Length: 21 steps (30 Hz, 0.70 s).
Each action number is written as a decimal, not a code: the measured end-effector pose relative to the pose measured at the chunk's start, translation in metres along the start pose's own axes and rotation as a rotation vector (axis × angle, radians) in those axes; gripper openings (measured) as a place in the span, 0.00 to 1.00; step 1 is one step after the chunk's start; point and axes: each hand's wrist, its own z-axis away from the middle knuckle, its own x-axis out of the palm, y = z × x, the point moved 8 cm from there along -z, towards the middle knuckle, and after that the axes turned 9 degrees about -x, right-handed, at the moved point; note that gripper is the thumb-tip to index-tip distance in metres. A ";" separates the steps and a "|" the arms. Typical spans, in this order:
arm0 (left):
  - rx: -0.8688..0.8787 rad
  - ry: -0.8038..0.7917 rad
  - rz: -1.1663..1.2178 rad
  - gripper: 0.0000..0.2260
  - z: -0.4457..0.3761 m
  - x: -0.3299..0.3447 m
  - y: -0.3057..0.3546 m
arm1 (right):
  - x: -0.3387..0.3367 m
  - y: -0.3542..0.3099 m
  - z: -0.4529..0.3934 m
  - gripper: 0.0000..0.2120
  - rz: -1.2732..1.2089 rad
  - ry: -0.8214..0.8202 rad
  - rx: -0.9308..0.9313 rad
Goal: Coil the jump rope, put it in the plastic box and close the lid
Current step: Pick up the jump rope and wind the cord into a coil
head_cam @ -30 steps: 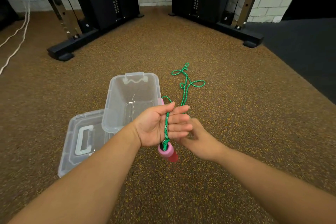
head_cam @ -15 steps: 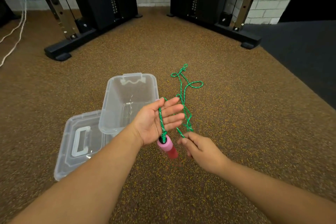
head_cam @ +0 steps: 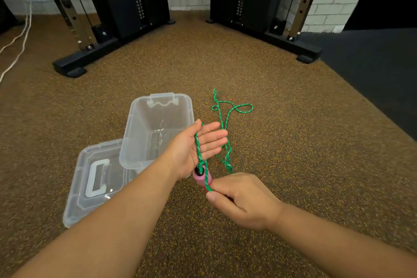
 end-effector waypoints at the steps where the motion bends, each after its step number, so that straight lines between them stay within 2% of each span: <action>1: -0.016 0.007 -0.041 0.22 0.000 0.001 -0.002 | -0.004 -0.002 -0.002 0.14 -0.014 0.013 -0.009; 4: -0.077 0.020 -0.138 0.27 0.000 0.002 -0.010 | -0.018 -0.004 -0.008 0.14 -0.087 0.074 0.002; 8: -0.131 -0.041 -0.144 0.33 0.004 0.004 -0.017 | -0.036 0.006 -0.015 0.13 -0.157 0.184 0.043; 13: -0.174 -0.109 -0.200 0.35 0.015 0.016 -0.021 | -0.052 0.029 -0.019 0.09 -0.145 0.264 0.131; 21: -0.372 -0.296 -0.433 0.43 0.029 0.029 -0.039 | -0.063 0.073 -0.028 0.08 -0.058 0.281 0.253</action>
